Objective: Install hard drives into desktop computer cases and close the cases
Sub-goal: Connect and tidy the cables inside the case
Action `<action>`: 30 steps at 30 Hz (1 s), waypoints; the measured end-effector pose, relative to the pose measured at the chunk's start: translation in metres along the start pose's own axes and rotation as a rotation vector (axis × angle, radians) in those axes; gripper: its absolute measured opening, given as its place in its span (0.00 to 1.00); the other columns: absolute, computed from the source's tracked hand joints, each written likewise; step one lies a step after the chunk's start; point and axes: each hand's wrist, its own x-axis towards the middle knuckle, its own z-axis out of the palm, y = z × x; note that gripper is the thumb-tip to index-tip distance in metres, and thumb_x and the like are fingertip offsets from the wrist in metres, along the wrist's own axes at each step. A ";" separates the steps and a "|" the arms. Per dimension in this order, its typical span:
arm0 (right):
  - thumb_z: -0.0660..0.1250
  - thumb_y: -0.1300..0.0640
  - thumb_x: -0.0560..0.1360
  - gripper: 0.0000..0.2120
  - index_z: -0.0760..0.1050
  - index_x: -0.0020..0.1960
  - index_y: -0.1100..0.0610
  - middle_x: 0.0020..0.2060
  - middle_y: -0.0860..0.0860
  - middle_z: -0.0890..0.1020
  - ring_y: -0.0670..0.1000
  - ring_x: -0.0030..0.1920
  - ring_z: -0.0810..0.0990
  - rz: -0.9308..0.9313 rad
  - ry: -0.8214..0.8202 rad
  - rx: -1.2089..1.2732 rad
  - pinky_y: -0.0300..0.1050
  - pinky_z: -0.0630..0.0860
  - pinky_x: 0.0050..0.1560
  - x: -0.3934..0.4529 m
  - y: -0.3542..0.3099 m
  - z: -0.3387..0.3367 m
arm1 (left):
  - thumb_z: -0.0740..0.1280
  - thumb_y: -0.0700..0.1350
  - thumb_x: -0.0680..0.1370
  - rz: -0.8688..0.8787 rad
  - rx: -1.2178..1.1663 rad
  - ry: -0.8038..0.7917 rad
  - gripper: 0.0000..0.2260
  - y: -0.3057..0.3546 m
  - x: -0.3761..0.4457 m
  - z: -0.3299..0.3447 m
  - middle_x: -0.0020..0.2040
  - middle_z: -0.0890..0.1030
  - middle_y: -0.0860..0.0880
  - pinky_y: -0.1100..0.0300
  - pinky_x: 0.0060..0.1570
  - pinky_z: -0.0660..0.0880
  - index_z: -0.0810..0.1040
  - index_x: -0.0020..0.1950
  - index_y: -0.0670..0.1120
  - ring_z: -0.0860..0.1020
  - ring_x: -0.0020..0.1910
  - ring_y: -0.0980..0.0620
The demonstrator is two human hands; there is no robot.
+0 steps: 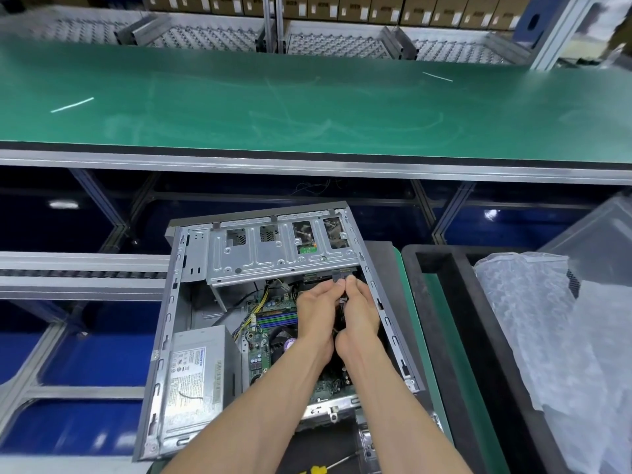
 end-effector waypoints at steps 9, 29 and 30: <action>0.67 0.53 0.81 0.07 0.81 0.47 0.54 0.39 0.48 0.85 0.46 0.42 0.83 -0.054 -0.023 -0.068 0.38 0.77 0.34 -0.001 0.001 -0.002 | 0.70 0.40 0.78 -0.031 0.061 0.017 0.04 0.000 0.001 -0.001 0.46 0.85 0.44 0.50 0.57 0.76 0.84 0.50 0.43 0.81 0.49 0.47; 0.69 0.54 0.80 0.10 0.75 0.58 0.57 0.50 0.55 0.82 0.56 0.51 0.82 -0.042 -0.218 -0.782 0.50 0.79 0.42 -0.005 -0.014 -0.027 | 0.73 0.37 0.70 -0.023 1.079 -0.391 0.14 0.018 -0.030 -0.035 0.43 0.85 0.48 0.51 0.49 0.80 0.80 0.55 0.45 0.83 0.46 0.48; 0.70 0.58 0.78 0.11 0.73 0.58 0.58 0.51 0.56 0.82 0.56 0.52 0.82 -0.040 -0.220 -0.785 0.52 0.79 0.44 -0.006 -0.015 -0.028 | 0.75 0.38 0.71 0.011 1.091 -0.349 0.09 0.018 -0.029 -0.038 0.37 0.84 0.50 0.54 0.43 0.80 0.81 0.48 0.45 0.83 0.40 0.50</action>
